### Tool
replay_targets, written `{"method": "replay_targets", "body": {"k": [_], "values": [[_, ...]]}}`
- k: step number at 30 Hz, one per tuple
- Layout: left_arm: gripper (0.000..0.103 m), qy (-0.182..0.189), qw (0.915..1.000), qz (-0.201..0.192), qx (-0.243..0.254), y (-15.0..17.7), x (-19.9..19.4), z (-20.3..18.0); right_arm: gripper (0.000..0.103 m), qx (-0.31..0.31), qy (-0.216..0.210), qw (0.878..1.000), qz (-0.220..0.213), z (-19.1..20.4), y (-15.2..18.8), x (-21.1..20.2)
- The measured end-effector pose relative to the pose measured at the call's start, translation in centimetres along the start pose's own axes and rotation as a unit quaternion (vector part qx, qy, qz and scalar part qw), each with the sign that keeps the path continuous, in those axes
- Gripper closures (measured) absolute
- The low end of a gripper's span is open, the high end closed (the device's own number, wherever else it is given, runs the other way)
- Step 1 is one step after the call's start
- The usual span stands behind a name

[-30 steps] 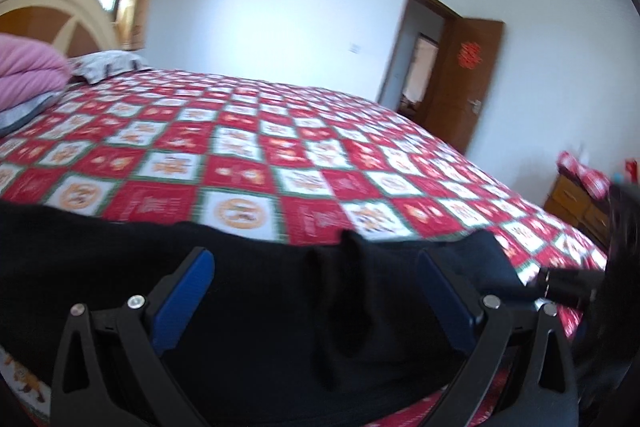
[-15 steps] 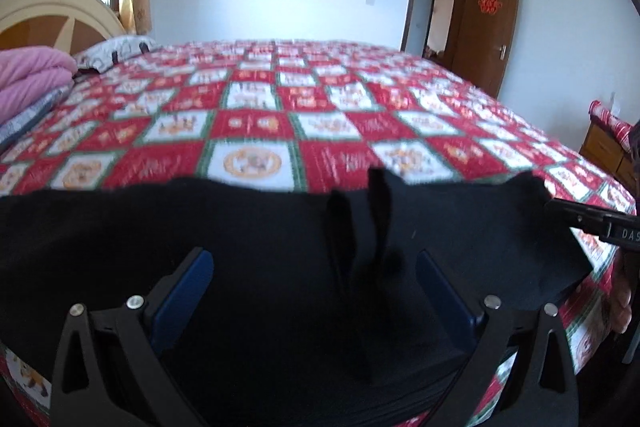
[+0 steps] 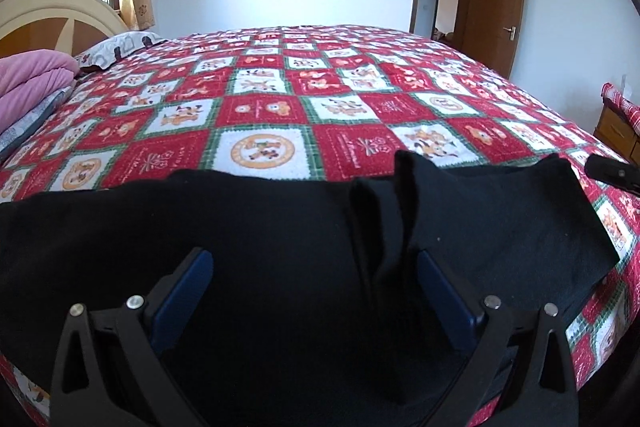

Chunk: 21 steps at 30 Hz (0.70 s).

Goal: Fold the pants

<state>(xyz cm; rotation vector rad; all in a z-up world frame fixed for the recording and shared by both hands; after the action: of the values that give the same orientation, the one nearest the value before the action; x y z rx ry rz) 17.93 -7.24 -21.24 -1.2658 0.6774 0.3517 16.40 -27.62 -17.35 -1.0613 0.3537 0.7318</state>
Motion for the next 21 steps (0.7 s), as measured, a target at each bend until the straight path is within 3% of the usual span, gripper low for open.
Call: {"method": "replay_targets", "body": {"k": [2, 4, 10, 13, 16, 21], "values": [[0.0, 0.0, 1.0, -0.002, 0.002, 0.0, -0.1, 0.0, 0.05, 0.006, 0.012, 1.0, 0.013, -0.6, -0.1, 1.0], [0.0, 0.005, 1.0, -0.005, -0.003, 0.1, -0.3, 0.1, 0.049, 0.013, 0.002, 0.998, 0.065, -0.9, 1.1, 3.2], [0.0, -0.009, 0.9986, -0.035, -0.039, 0.4, -3.0, 3.3, 0.049, -0.019, 0.015, 0.999, 0.027, 0.7, 0.4, 1.6], [0.0, -0.021, 0.9966, -0.045, -0.065, 0.9, -4.0, 5.7, 0.05, -0.021, -0.048, 0.998, 0.033, 3.3, -0.6, 0.9], [0.0, -0.033, 0.9958, -0.043, -0.074, 1.8, -4.1, 7.1, 0.05, -0.022, -0.108, 0.99, 0.084, 6.8, -0.9, 3.1], [0.0, -0.03, 0.9944, -0.02, -0.1, 3.6, -3.0, 8.5, 0.051, 0.015, -0.193, 0.96, 0.203, 13.0, -0.8, 9.3]]}}
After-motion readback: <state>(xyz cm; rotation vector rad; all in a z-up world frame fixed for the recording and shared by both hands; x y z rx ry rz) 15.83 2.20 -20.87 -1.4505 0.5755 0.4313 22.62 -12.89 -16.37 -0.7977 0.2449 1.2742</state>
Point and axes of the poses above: each gripper's, at about its wrist camera, not at the fingertips, and x roughly the way its jaws point, z to its left, y to its underside, the point moved 6 cm from there along x, roughly the way its jaws point, and after that the axes turned 15 degrees about x, right-handed, at the moved point
